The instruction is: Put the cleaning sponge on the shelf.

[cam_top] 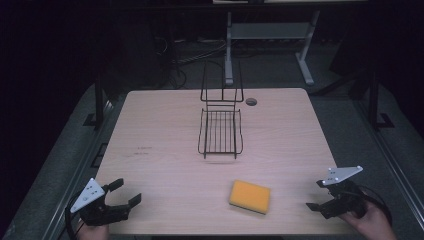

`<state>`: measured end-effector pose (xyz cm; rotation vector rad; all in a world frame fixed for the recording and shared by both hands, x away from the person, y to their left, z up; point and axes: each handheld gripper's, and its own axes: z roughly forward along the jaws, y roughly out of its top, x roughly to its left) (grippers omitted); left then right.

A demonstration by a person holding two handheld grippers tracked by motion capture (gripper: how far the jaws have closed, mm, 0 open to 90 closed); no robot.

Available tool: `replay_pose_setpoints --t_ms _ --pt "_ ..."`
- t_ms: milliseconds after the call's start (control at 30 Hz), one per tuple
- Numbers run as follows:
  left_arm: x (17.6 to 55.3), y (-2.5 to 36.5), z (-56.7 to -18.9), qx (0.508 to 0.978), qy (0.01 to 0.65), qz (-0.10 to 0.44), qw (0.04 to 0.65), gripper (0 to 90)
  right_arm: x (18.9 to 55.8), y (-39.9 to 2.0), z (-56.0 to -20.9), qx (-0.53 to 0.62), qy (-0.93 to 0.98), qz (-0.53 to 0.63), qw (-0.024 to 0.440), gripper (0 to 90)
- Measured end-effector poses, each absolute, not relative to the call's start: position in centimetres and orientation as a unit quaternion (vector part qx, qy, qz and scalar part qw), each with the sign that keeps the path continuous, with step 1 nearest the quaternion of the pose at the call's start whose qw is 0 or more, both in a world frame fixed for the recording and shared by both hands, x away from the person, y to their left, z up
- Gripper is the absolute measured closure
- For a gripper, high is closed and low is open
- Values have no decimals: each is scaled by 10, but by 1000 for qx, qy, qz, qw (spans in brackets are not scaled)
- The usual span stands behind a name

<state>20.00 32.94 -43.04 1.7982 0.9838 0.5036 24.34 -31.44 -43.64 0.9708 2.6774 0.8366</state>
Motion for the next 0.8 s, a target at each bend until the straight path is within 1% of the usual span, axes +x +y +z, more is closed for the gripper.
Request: replay_pose_setpoints --t_ms 267,800 --pt "200 331 -430 740 407 208 493 128 243 -309 -435 318 901 282 84 143" --pt "198 331 -430 739 407 209 495 128 240 -281 -430 282 917 273 76 142"
